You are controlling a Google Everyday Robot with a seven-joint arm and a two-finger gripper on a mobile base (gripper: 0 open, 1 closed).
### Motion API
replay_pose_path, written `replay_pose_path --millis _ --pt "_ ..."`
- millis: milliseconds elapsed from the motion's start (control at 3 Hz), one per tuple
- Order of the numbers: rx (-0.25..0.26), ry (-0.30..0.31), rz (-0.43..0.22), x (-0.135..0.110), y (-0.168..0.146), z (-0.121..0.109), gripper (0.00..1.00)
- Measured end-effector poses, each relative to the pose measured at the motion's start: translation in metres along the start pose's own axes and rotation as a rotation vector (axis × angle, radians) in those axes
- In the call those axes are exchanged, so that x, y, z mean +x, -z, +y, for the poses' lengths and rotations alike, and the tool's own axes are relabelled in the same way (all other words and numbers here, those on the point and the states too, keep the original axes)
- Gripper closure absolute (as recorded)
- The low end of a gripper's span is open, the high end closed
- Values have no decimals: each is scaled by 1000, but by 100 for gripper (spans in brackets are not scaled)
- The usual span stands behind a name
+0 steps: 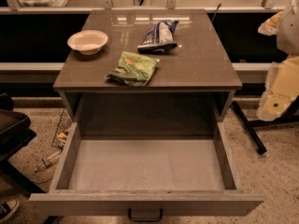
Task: Place blue chip bag into top drawer
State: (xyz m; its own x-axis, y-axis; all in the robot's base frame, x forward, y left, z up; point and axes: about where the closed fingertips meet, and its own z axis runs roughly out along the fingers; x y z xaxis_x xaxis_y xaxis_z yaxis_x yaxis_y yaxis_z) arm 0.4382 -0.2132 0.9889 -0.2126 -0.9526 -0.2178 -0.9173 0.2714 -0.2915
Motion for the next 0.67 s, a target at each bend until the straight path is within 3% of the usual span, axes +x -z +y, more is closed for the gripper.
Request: replay_pose_path --millis 333,667 --pt "0 0 0 0 0 0 0" --pt "48 32 -56 -16 -12 -16 0"
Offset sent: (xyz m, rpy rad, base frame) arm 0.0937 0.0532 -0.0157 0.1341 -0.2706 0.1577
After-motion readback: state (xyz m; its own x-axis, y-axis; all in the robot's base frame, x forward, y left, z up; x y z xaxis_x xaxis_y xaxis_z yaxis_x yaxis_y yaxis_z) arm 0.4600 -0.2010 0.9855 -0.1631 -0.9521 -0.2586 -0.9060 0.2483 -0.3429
